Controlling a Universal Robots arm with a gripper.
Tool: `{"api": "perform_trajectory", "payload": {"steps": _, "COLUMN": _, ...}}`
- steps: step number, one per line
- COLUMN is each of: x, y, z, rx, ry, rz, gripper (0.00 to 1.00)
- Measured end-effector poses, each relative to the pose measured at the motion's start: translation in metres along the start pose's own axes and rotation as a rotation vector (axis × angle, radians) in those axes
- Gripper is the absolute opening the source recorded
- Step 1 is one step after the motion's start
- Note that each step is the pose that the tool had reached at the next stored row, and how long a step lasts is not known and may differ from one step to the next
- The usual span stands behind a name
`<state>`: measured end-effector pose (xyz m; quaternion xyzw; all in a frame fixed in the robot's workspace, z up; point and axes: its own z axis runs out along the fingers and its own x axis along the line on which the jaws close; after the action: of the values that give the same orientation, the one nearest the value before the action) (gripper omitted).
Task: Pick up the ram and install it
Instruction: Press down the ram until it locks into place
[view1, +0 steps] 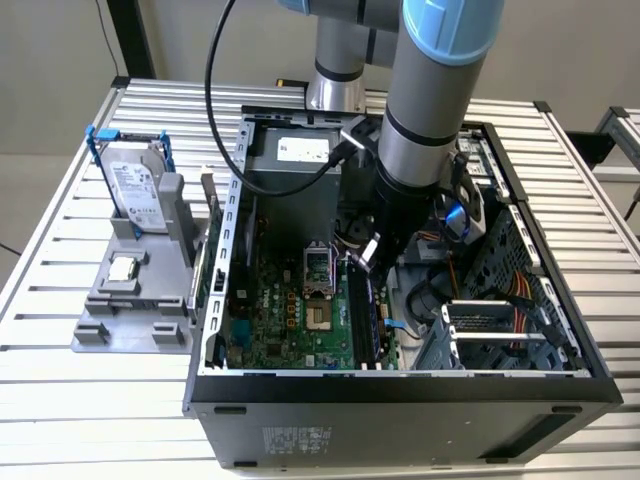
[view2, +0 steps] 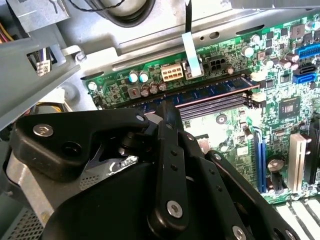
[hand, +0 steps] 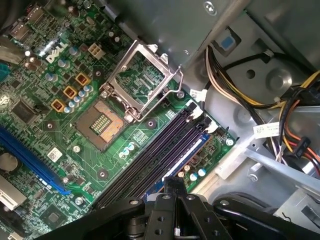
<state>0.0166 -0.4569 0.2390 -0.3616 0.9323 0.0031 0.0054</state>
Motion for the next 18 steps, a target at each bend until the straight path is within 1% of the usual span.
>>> {"api": "perform_trajectory", "payload": {"steps": 12, "x": 0.0000, "y": 0.0000, "z": 0.0007, "rx": -0.0009, "ry": 0.0001, "rz": -0.067, "gripper": 0.00}}
{"api": "perform_trajectory", "payload": {"steps": 18, "x": 0.0000, "y": 0.0001, "z": 0.0008, "rx": -0.0011, "ry": 0.0001, "rz": -0.081, "gripper": 0.00}}
